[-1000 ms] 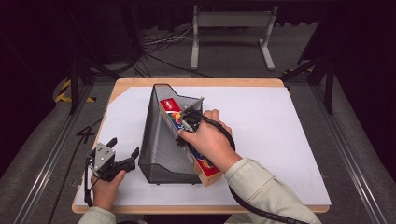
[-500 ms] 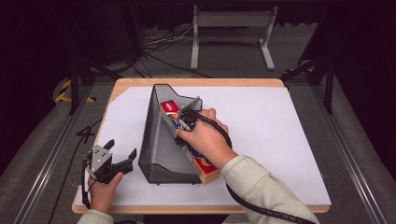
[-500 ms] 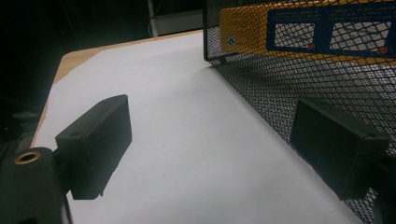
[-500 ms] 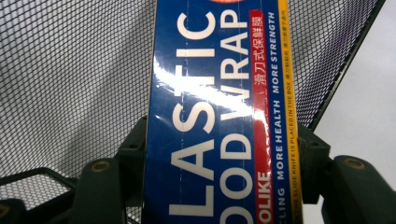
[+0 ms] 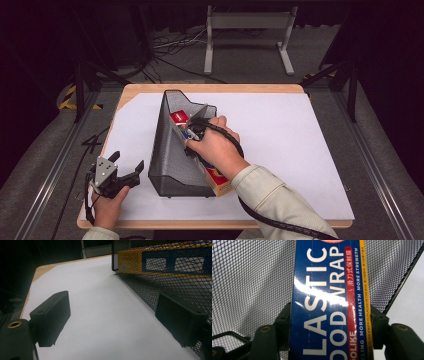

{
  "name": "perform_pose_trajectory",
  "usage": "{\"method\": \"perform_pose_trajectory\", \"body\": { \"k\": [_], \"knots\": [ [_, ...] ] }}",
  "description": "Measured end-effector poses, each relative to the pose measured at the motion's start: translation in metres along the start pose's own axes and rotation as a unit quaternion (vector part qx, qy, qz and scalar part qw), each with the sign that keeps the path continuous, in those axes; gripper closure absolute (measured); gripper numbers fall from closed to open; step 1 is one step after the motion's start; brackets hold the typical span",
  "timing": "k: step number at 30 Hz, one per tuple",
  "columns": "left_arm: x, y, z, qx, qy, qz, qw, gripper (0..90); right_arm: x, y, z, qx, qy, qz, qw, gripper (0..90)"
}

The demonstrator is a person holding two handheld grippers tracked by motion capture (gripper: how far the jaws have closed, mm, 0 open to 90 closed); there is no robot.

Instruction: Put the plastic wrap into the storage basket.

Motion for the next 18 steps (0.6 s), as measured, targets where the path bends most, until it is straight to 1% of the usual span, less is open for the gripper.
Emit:
{"method": "perform_pose_trajectory", "body": {
  "k": [4,5,7,13,18],
  "knots": [
    [0.001,0.001,0.000,-0.001,0.002,0.001,1.0000,13.7,0.000,0.000,0.001,-0.003,0.007,-0.001,1.0000,38.2],
    [0.001,0.001,0.000,-0.001,0.002,0.002,1.0000,13.7,0.000,0.001,0.001,-0.007,0.009,-0.002,0.9999,37.2],
    [0.001,0.001,0.000,-0.001,0.003,0.000,1.0000,13.7,-0.001,0.004,0.001,-0.023,0.011,0.004,0.9997,32.4],
    [0.000,-0.001,0.000,0.002,-0.001,-0.002,1.0000,13.7,-0.003,0.015,0.001,-0.047,0.012,0.023,0.9986,22.9],
    [0.000,-0.001,0.000,0.001,-0.001,-0.001,1.0000,13.7,-0.003,0.022,0.000,-0.063,0.023,0.028,0.9973,19.7]
  ]
}}
Point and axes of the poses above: each handheld gripper's, and its own axes: y roughly backward along the jaws, z roughly out of its top, x roughly to its left, the point moved 1 cm from there along -y, roughly forward along the jaws, and after that the axes turned 4 degrees about -x, right-handed, at the moved point
